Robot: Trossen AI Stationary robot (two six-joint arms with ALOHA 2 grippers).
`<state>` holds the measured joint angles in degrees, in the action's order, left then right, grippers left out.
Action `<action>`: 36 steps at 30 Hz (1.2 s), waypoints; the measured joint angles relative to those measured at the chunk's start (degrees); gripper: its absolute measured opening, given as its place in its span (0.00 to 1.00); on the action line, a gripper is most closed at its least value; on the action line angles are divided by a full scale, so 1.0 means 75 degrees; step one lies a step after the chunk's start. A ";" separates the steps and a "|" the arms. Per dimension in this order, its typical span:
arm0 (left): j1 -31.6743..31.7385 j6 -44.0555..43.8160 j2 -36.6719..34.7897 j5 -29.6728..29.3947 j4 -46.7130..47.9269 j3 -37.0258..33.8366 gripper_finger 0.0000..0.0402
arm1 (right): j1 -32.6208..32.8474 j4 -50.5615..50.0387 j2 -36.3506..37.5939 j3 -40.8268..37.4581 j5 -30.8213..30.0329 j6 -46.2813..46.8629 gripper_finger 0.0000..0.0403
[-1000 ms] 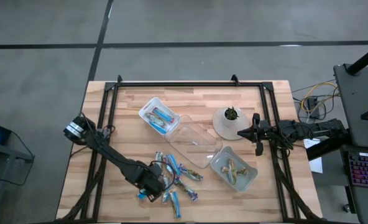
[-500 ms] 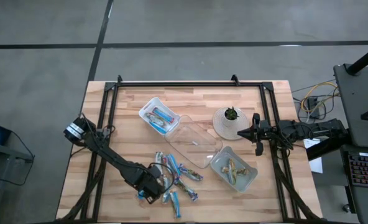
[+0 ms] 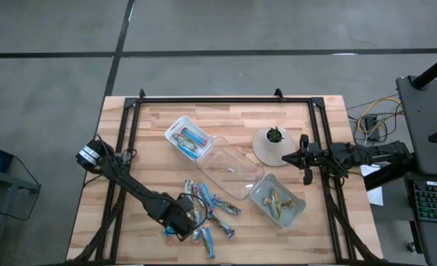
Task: Pick and place Granola Bars by type
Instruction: Put the orange granola bar into the gray bin
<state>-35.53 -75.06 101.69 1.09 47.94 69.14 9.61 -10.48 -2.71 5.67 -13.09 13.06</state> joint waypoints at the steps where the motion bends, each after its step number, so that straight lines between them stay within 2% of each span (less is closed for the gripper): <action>1: 0.0000 0.0029 0.0000 -0.0075 0.0006 -0.0006 0.51 | 0.0002 0.0003 -0.0001 0.0000 -0.0002 0.0000 0.03; 9: 0.0003 0.0112 0.0000 -0.0484 -0.0189 -0.0008 0.51 | 0.0001 0.0003 -0.0001 0.0000 -0.0001 0.0000 0.03; 28: 0.0009 0.0022 0.0589 -0.0255 -0.0590 -0.0026 0.51 | 0.0000 0.0006 -0.0001 0.0000 -0.0002 0.0000 0.03; 32: 0.0009 0.0008 0.0603 -0.0212 -0.0592 -0.0023 0.48 | 0.0002 0.0003 -0.0001 0.0000 0.0000 0.0000 0.03; 36: 0.0009 0.0005 0.0603 -0.0212 -0.0589 -0.0023 0.40 | 0.0001 0.0001 -0.0001 0.0000 0.0001 0.0000 0.03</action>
<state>-35.46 -75.02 106.21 -0.50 43.53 68.97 9.61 -10.48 -2.72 5.67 -13.08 13.06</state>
